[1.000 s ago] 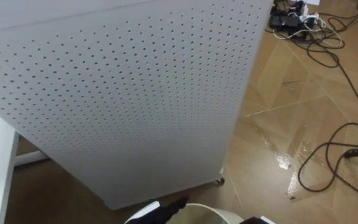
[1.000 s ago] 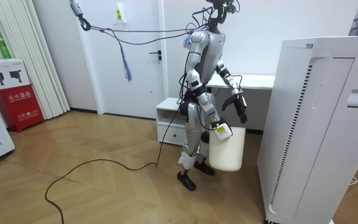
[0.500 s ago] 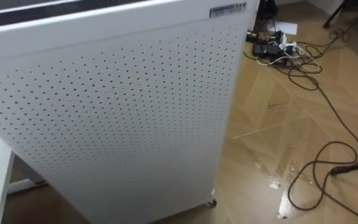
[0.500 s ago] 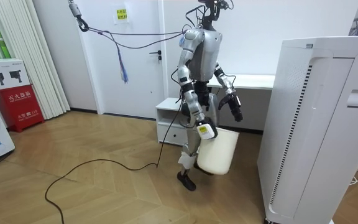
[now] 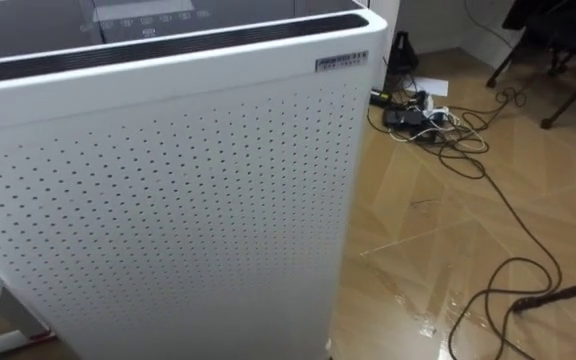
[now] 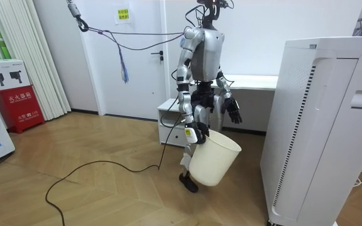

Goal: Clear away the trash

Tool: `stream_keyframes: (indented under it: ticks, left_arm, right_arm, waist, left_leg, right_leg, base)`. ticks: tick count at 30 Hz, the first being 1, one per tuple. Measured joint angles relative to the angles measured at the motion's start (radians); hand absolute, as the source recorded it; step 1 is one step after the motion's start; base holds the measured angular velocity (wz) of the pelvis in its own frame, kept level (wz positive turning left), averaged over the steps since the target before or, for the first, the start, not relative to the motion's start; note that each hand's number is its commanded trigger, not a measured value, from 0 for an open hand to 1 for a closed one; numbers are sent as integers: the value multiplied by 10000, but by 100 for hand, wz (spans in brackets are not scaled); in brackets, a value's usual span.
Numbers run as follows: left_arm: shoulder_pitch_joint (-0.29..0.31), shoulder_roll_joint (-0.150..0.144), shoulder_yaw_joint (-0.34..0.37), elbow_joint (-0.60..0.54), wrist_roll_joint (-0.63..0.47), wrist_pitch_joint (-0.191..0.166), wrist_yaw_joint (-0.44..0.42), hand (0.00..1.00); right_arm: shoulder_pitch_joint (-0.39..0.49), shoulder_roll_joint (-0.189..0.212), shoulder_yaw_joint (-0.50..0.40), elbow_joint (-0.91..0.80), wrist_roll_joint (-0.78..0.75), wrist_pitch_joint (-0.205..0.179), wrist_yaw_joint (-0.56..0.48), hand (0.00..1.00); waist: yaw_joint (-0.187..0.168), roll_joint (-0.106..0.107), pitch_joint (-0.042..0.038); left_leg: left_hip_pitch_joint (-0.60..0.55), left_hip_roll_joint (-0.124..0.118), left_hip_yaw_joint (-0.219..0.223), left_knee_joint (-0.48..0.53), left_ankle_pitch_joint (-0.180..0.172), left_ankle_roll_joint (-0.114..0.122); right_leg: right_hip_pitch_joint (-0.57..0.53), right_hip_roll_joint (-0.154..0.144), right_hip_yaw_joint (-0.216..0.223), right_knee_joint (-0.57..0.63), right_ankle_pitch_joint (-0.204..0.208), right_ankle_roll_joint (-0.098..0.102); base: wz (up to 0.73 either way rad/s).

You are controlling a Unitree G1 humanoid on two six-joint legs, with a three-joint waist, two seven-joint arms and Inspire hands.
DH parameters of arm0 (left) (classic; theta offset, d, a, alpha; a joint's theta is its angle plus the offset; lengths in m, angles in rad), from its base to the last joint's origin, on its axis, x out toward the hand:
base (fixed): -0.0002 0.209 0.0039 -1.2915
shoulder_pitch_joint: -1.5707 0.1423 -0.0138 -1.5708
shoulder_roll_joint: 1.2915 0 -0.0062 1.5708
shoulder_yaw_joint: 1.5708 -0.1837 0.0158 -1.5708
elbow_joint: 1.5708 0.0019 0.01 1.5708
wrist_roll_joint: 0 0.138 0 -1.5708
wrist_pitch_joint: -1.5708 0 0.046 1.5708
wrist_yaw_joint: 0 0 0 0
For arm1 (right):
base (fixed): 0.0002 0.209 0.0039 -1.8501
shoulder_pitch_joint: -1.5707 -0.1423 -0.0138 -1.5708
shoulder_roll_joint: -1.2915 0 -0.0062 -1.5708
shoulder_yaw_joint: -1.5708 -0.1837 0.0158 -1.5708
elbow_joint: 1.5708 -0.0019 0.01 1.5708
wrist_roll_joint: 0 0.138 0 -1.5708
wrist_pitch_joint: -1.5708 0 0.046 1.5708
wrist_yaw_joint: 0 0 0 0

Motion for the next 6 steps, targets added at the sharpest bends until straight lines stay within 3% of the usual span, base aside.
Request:
stream_keyframes:
  ticks: [4,6]
  left_arm:
    - [-12,-452,845,845,-617,9,298,0]
    - [47,-501,1069,1132,-1213,87,405,0]
  right_arm:
    - [160,377,-725,438,80,8,-13,100]
    - [223,479,-804,448,157,27,-116,100]
  waist:
    - [-1,15,5]
    - [13,-21,-10]
  left_leg:
    - [240,-2,-1,-84,-69,-16]
    - [356,-4,68,-136,-96,-32]
  right_leg:
    - [237,25,140,-156,-3,6]
    - [298,48,222,-174,-6,8]
  base:
    - [-8]
    - [-11]
